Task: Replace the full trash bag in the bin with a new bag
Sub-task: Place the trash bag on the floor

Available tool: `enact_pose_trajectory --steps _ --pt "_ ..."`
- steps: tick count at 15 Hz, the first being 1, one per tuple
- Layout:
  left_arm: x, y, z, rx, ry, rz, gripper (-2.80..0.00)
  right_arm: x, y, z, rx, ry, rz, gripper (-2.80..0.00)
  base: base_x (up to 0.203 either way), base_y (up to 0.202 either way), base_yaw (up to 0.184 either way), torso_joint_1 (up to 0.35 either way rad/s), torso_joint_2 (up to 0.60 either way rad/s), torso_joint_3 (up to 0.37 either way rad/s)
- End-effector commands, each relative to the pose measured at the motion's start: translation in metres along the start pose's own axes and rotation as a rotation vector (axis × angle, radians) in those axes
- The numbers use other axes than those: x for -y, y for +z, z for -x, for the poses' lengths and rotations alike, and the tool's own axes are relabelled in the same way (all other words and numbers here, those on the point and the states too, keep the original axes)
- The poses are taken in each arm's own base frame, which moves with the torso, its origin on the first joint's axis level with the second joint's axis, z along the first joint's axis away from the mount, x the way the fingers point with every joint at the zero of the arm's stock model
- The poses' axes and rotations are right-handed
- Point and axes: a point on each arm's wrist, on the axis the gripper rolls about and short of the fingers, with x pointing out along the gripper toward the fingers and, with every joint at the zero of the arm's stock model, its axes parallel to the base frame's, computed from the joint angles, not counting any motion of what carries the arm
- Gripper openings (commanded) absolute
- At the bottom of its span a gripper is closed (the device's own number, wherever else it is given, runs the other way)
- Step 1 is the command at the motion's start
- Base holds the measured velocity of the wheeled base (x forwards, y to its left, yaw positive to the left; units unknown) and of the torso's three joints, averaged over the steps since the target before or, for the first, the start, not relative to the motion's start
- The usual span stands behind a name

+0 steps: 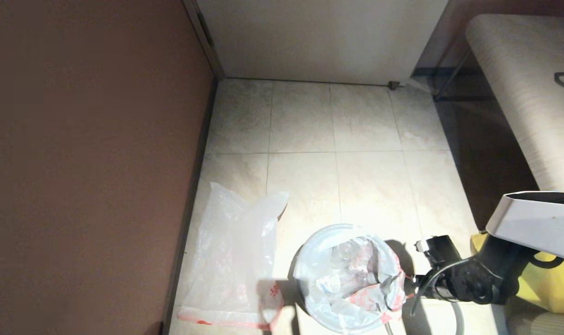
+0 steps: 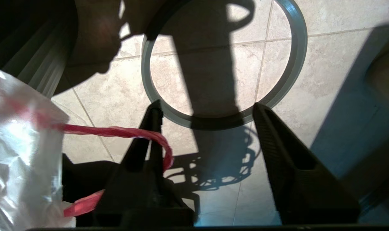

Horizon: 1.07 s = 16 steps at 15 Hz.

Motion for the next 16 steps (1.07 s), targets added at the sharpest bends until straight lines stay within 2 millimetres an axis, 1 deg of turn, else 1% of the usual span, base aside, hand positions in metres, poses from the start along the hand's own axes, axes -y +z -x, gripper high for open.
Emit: enact_pose_trajectory --steps 1,3,5,7,10,12,15,16 --pt "0.000 0.000 0.000 0.001 0.000 0.000 -2.80 -0.001 -0.001 -0.002 -0.001 -0.001 0.001 -2.80 0.000 0.000 0.000 0.000 0.00 0.000" --pt "0.000 0.000 0.000 0.001 0.000 0.001 -2.80 -0.003 -0.002 -0.003 -0.004 0.005 0.004 -2.80 0.000 0.000 0.000 0.000 0.00 0.000" --pt "0.000 0.000 0.000 0.001 0.000 0.000 -2.80 -0.011 -0.005 -0.001 -0.006 0.018 0.015 -2.80 0.000 0.000 0.000 0.000 0.00 0.000" --pt "0.000 0.000 0.000 0.001 0.000 0.002 -2.80 -0.011 -0.002 0.006 0.008 0.023 0.000 -2.80 0.000 0.000 0.000 0.000 0.00 0.000" --pt "0.000 0.000 0.000 0.001 0.000 0.000 -2.80 -0.010 0.000 0.026 0.034 0.037 -0.011 -2.80 0.000 0.000 0.000 0.000 0.00 0.000" --pt "0.000 0.000 0.000 0.001 0.000 0.000 -2.80 -0.012 0.004 0.045 0.071 0.068 -0.074 -2.80 0.000 0.000 0.000 0.000 0.00 0.000" --pt "0.000 0.000 0.000 0.001 0.000 0.001 -2.80 -0.009 0.005 0.076 0.087 0.186 -0.106 -2.80 0.000 0.000 0.000 0.000 0.00 0.000" --pt "0.000 0.000 0.000 0.001 0.000 0.000 -2.80 -0.008 0.005 0.081 0.085 0.216 -0.120 -2.80 0.000 0.000 0.000 0.000 0.00 0.000"
